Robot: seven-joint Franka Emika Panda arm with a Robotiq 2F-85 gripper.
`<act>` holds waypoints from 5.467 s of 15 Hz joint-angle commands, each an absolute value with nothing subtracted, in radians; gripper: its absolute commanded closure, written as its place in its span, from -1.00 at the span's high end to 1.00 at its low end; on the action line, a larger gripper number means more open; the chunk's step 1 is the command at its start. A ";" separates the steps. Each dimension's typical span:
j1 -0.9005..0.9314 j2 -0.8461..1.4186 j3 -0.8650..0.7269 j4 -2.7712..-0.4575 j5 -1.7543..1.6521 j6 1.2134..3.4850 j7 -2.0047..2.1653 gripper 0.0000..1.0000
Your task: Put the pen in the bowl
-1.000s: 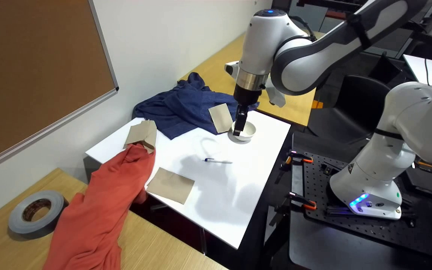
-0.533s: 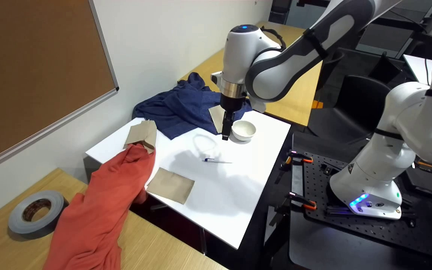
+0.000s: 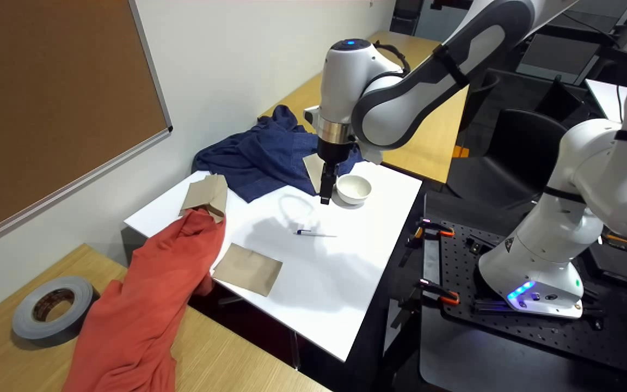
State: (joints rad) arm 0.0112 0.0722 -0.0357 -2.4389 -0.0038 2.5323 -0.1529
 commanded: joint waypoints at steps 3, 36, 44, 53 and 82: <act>-0.024 0.180 -0.021 -2.402 0.047 2.629 -0.246 1.00; -0.132 0.737 0.013 -2.133 0.015 2.905 -0.239 1.00; -0.134 0.755 0.006 -2.122 0.016 2.904 -0.227 -0.28; -0.133 0.664 0.001 -2.179 0.050 2.921 -0.148 -0.92; 0.217 0.613 -0.630 -2.327 0.336 3.213 0.531 -0.92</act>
